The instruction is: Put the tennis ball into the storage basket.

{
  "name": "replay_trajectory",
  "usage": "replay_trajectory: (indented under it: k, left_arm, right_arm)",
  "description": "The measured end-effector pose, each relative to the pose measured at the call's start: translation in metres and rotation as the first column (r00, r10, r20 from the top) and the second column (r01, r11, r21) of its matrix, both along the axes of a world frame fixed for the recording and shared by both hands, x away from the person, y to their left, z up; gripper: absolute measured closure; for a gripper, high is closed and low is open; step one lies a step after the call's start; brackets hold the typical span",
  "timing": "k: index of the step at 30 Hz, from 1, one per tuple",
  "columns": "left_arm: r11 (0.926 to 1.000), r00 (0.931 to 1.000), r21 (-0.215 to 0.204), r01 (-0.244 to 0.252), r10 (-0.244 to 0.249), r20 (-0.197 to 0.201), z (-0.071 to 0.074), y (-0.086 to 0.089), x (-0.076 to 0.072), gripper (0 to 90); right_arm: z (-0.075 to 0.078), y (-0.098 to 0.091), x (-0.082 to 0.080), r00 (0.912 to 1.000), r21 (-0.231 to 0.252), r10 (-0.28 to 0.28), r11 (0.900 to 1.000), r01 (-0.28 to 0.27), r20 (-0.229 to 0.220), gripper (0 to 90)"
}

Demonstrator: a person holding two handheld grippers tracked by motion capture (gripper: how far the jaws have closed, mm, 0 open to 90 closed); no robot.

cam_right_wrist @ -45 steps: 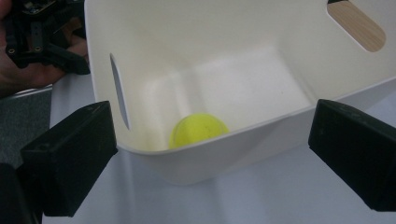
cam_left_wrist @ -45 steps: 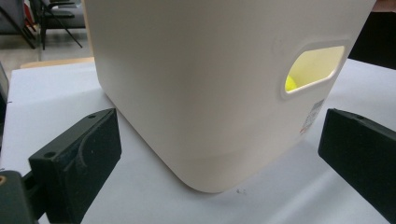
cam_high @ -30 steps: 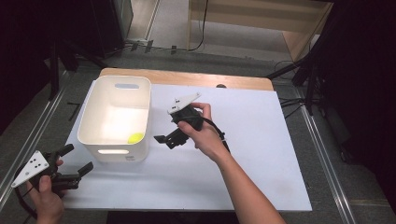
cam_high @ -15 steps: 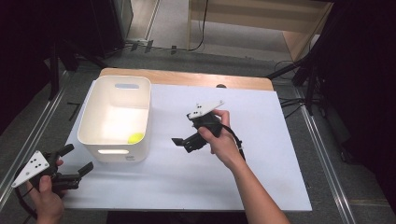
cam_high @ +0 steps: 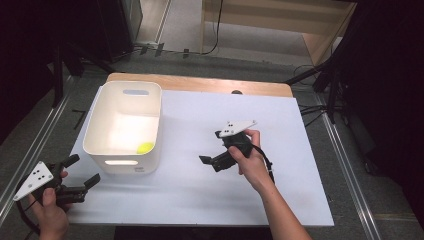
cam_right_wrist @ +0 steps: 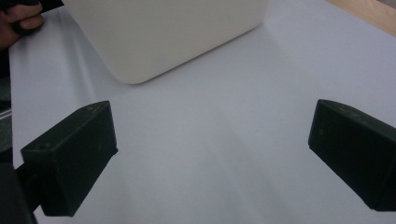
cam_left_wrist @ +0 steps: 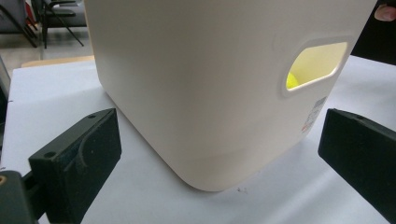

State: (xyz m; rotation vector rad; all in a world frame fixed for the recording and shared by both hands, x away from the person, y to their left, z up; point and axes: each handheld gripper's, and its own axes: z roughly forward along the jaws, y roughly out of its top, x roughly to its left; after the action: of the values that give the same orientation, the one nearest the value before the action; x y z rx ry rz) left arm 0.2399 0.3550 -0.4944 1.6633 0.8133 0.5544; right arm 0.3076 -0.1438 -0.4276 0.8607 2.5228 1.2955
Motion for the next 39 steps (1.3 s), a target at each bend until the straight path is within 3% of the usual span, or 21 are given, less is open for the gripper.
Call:
replay_trajectory:
  k: [24, 39]
  left_arm:
    - [1.0000, 1.0000, 0.000, -0.003, 0.003, -0.001, 0.000, -0.001, 0.000, 0.0]
    - [1.0000, 1.0000, 0.000, -0.005, 0.005, 0.000, 0.000, 0.000, 0.000, 0.0]
  right_arm:
    - [-0.022, -0.054, -0.021, 0.9949, 0.050, -0.101, 0.9937, 0.101, 0.004, 0.1]
    - [-0.044, -0.094, -0.039, 0.9843, 0.090, -0.177, 0.9803, 0.176, 0.002, 0.1]
